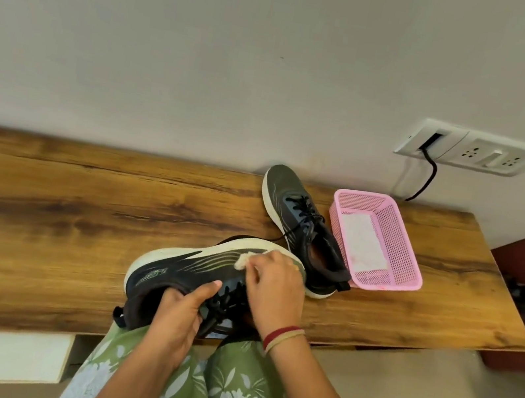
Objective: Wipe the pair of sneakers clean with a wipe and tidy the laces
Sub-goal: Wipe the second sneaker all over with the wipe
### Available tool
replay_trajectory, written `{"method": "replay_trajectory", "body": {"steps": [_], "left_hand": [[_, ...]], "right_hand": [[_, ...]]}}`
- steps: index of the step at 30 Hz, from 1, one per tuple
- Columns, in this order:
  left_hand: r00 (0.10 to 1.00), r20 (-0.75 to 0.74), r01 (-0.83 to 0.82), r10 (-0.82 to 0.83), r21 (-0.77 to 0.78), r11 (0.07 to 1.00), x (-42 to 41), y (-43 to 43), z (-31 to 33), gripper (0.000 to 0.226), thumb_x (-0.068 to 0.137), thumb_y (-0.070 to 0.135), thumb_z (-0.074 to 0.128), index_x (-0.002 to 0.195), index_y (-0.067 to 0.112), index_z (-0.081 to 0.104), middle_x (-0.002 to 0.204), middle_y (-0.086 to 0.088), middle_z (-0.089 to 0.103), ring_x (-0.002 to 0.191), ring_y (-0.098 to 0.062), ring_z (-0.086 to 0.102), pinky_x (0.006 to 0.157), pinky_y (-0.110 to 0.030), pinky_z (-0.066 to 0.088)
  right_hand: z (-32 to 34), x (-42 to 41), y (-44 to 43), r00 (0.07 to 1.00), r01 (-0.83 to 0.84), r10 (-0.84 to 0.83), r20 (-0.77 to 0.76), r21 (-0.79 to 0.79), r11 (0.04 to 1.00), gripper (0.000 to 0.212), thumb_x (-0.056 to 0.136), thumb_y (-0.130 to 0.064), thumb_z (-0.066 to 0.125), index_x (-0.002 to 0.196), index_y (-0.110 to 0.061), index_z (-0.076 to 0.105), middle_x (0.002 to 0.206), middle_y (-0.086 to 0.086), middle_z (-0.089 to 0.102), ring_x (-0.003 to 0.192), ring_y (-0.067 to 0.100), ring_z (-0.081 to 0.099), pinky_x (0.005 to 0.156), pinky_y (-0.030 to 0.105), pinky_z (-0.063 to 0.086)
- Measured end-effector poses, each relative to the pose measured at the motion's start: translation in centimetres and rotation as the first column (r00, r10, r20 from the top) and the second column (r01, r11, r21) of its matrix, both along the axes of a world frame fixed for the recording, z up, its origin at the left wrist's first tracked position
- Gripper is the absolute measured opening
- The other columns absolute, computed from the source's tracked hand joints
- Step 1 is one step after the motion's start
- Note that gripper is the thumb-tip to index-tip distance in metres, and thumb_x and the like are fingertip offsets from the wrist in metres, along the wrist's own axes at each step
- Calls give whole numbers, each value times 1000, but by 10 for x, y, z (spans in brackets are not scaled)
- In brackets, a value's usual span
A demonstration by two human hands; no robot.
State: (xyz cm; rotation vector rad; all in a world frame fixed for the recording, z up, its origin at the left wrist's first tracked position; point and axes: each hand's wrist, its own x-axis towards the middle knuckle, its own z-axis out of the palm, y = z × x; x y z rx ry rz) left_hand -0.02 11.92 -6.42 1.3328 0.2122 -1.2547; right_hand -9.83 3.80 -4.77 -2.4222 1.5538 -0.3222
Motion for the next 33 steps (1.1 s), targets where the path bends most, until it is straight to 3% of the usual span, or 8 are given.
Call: {"method": "replay_trajectory", "body": {"steps": [3,6,16,19,22,26,30,33], "left_hand": [[1000,-14,-14,14,-4,1000,-1,0,3,26,80,-1,68,90,6,45,94,-17,66,90,-25,65,90,-47,49],[1000,-15,-13,13,9,1000,-2,0,3,27,80,-1,68,91,5,44,94,-18,65,86,-25,65,80,-43,52],[1000,-11,14,-14,18,1000,-1,1,0,29,79,1,70,89,8,44,98,-16,65,98,-28,63,98,-52,45],[1000,-13,21,-20,36,999,1,1,-1,34,79,3,71,85,11,38,96,-17,62,101,-30,62,98,-57,43],[999,-30,21,-20,28,999,1,1,-2,34,78,2,71,85,10,39,103,-21,63,102,-31,63,99,-56,44],[999,-27,23,-23,21,1000,1,0,-4,32,78,1,70,88,9,41,106,-22,64,102,-31,63,98,-55,45],[999,-12,35,-35,11,999,1,0,-7,32,77,1,71,98,3,48,110,-24,65,100,-32,65,96,-53,47],[999,-2,41,-41,11,999,2,1,-9,31,77,2,72,90,9,44,105,-21,65,99,-30,65,96,-52,47]], "right_hand": [[1,-10,-12,986,165,-164,34,-32,986,19,91,-27,53,92,-16,69,88,3,60,83,21,56,72,31,45],[-1,-4,-1,999,40,-40,-24,-8,999,20,91,-28,53,91,-17,70,88,3,61,82,20,57,71,33,46],[-2,-28,-17,995,66,-75,-70,-123,990,8,84,-25,64,81,-20,69,76,1,60,72,22,57,63,33,44],[0,-51,-31,915,359,-349,201,-14,933,8,85,-24,64,83,-18,69,79,2,63,76,21,58,68,33,47],[5,-53,-29,678,451,-528,512,277,848,5,85,-22,66,86,-19,68,83,-5,64,79,11,58,77,32,50],[3,-22,-11,853,328,-410,322,280,902,9,88,-24,60,88,-22,69,88,-6,60,81,11,55,70,21,39],[-6,-6,1,992,95,-94,81,-18,995,15,89,-25,57,87,-17,69,84,3,59,79,21,55,67,31,45],[-4,-23,-14,953,284,-281,114,-6,959,15,90,-24,56,91,-15,68,86,5,61,83,24,56,70,36,48]]}}
